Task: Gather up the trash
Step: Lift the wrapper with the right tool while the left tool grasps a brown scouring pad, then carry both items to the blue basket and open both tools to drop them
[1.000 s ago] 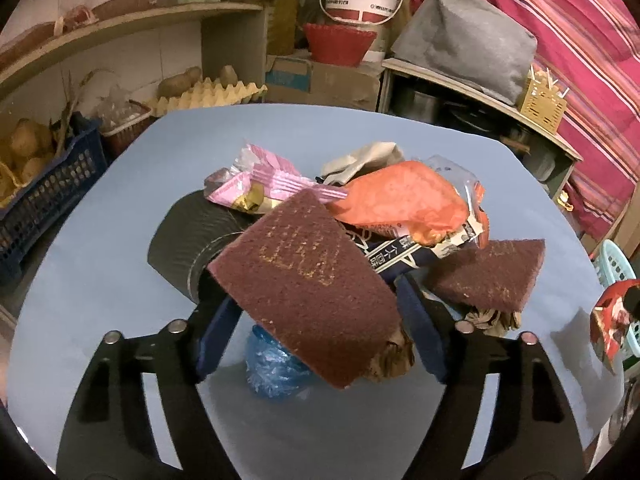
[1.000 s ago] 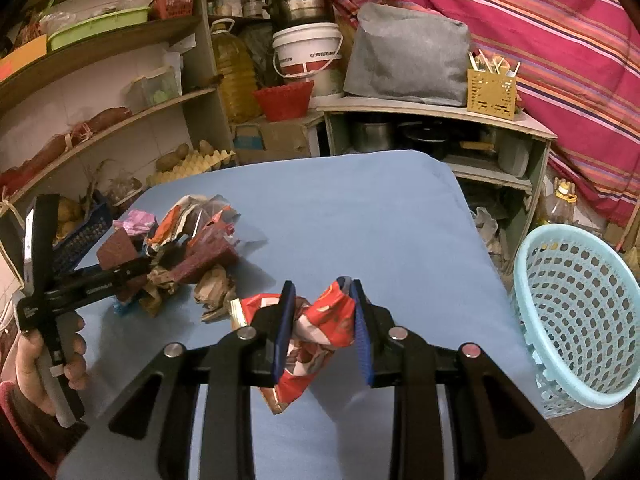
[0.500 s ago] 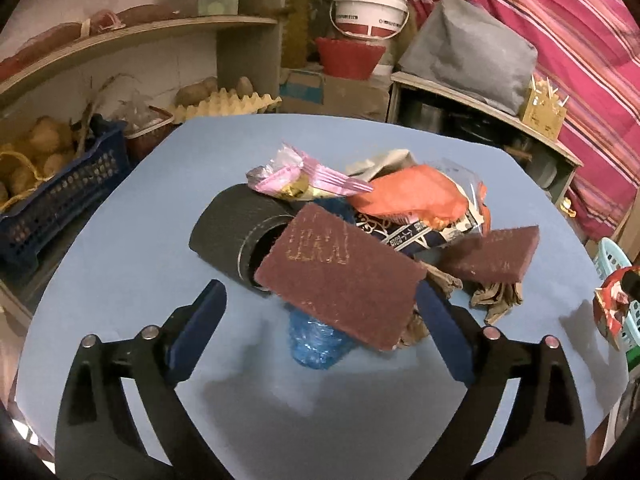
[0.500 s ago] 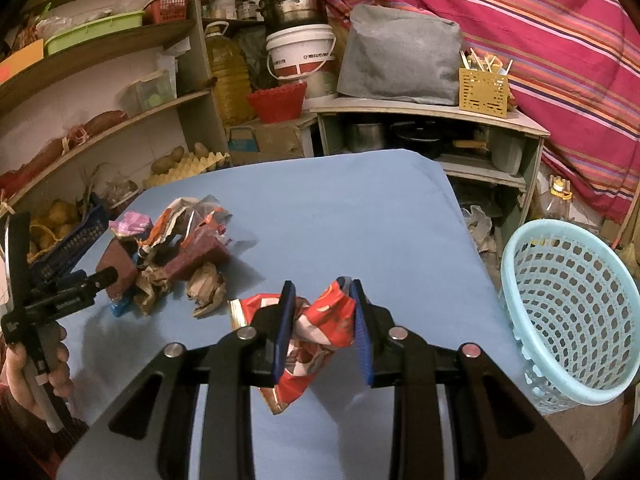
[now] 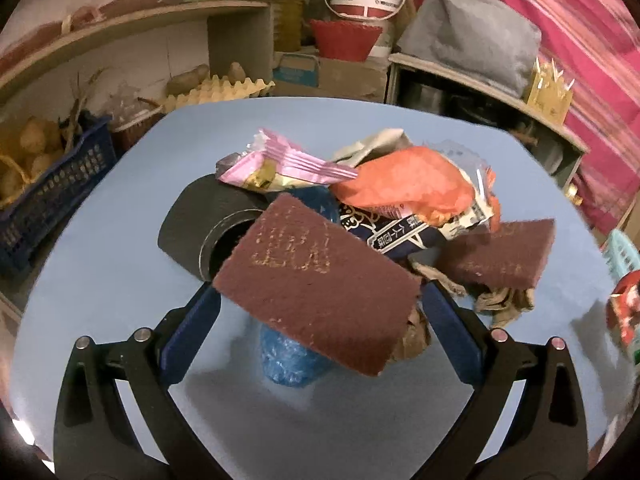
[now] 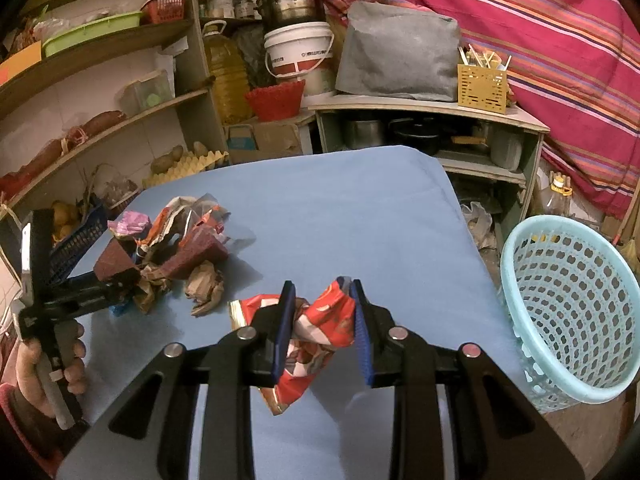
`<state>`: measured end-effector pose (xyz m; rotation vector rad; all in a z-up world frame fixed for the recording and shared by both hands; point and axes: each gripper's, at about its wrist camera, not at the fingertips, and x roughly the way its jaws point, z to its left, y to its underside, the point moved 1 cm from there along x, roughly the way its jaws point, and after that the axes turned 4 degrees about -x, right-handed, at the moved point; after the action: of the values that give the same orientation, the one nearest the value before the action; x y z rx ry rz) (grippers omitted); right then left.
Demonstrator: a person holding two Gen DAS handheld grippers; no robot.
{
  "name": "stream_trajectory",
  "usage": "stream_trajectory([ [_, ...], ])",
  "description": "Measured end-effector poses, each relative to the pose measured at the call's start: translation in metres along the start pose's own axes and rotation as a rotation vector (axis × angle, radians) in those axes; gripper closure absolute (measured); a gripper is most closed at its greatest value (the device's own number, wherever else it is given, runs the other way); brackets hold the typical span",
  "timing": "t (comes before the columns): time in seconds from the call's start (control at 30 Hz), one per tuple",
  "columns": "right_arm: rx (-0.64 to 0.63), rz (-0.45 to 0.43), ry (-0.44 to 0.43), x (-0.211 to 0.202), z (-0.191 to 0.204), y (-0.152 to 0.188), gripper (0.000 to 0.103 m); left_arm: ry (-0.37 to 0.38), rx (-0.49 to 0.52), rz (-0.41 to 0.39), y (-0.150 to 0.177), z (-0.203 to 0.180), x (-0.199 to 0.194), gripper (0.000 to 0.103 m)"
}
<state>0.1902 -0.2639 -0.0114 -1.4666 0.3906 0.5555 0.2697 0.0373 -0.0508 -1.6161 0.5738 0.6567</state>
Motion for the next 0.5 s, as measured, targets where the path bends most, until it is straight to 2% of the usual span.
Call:
stream_trajectory([
  [0.1,0.001,0.003,-0.002,0.001,0.001,0.001,0.075,-0.016,0.01,0.004,-0.003,0.0,0.005,0.005],
  [0.27,-0.003,0.008,-0.006,0.005,0.007,0.0,0.075,0.011,0.007,0.016,-0.008,0.003,0.011,0.006],
  [0.4,-0.005,0.007,-0.007,0.004,0.008,-0.001,0.075,0.034,0.021,0.026,-0.008,0.002,0.014,0.011],
  [0.5,-0.004,0.006,-0.006,0.004,0.007,-0.001,0.075,0.046,0.034,0.011,-0.005,-0.001,0.008,0.012],
])
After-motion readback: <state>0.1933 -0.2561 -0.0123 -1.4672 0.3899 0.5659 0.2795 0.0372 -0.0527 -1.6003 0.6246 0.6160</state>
